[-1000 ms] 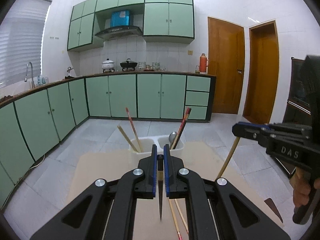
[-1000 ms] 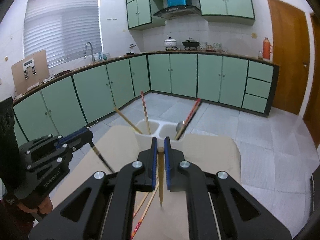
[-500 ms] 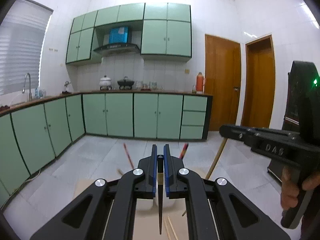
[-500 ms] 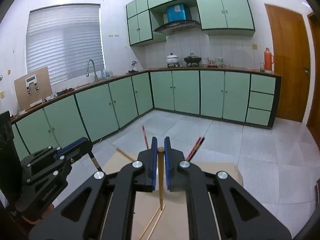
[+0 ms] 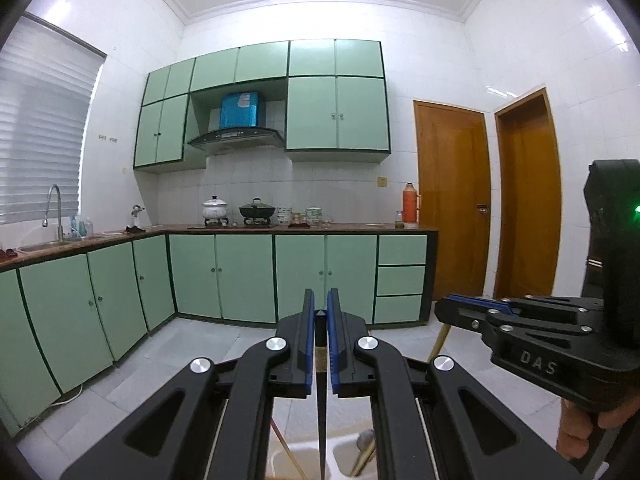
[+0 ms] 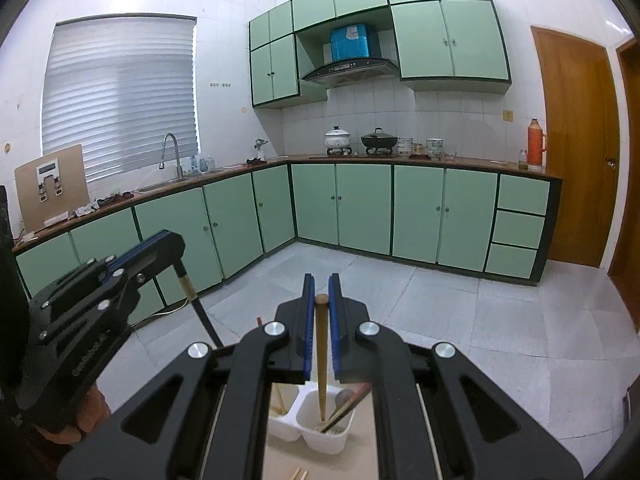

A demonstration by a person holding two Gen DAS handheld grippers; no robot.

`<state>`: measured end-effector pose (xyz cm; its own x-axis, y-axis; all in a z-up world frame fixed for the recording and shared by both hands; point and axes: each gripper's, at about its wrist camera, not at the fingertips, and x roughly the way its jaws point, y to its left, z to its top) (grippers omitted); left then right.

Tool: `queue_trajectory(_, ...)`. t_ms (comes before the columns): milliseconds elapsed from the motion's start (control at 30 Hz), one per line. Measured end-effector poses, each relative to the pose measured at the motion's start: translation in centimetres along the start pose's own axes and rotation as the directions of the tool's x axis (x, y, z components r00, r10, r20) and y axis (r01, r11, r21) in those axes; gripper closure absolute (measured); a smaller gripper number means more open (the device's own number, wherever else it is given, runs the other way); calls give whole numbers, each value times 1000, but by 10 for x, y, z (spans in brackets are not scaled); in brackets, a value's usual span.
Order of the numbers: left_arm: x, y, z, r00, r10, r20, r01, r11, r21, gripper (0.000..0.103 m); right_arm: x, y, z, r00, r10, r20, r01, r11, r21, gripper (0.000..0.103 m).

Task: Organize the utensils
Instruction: 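Carry the wooden and black chopsticks to the white holder, then open both tools to release the chopsticks into the holder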

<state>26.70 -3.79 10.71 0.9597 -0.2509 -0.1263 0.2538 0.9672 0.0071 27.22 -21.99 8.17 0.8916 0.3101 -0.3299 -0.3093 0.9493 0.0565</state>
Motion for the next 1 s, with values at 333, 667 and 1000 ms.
queue_trajectory(333, 63, 15, -56, 988, 18, -150, -23, 999, -27, 97, 59, -11, -37, 995, 7, -100, -4, 1000, 21, 97)
queue_trajectory(667, 48, 21, -67, 985, 19, -173, -24, 999, -30, 87, 44, -18, -58, 994, -29, -101, 33, 999, 42, 82)
queue_trajectory(1000, -36, 11, -57, 996, 40, -85, -43, 999, -33, 45, -34, -21, -85, 989, -145, 5, 144, 989, 43, 28)
